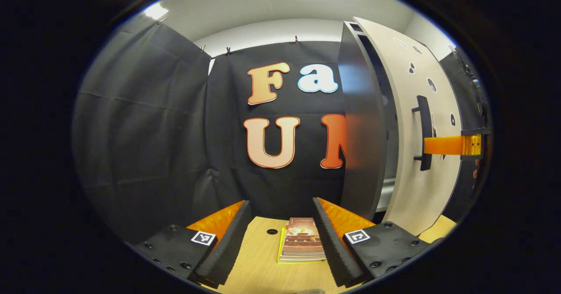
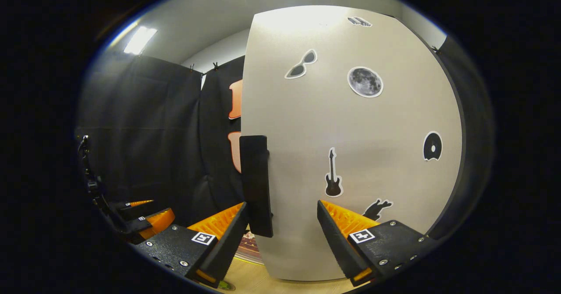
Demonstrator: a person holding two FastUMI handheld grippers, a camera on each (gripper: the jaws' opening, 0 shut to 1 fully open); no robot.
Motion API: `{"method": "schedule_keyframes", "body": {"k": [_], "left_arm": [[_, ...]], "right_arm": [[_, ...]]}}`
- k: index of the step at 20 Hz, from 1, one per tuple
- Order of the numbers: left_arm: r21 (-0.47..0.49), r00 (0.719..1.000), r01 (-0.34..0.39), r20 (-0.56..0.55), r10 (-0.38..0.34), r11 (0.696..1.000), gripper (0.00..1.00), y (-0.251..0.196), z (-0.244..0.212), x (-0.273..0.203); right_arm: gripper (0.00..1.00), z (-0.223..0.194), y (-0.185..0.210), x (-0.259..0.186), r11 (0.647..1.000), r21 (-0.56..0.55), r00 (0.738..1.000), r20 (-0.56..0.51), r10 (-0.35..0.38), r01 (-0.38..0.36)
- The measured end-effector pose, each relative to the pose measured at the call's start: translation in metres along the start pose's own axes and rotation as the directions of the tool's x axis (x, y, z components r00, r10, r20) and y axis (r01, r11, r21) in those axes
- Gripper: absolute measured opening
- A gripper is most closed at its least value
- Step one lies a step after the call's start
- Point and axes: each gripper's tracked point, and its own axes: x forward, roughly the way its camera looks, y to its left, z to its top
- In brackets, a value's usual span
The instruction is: Open the cabinet door with the right hand, grasp the bottle in the cabinet with the left hand and place it on the coaster, then close the cabinet door with the right hand.
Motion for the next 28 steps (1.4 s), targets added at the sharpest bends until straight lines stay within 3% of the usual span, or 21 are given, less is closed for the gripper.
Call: {"method": "schedule_keyframes", "body": {"k": [10,21,28], "left_arm": [[-0.043,1.0,0.01,-0.008,-0.011,0.999,0.92,-0.003,0.013,-0.013],[-0.06,0.992,0.115,0.054,-0.112,0.992,0.92,-0.09,0.096,-0.066],[-0.024,0.988,0.136,0.076,-0.134,0.99,0.9,-0.146,0.108,-0.102]], "right_arm": [[0.95,0.015,-0.018,-0.01,0.998,-0.012,0.997,0.047,-0.063,0.064],[0.95,0.056,-0.1,-0.168,0.977,-0.023,0.971,0.121,-0.208,0.212],[0.95,0.053,-0.138,-0.239,0.959,-0.077,0.955,0.139,-0.26,0.272]]}}
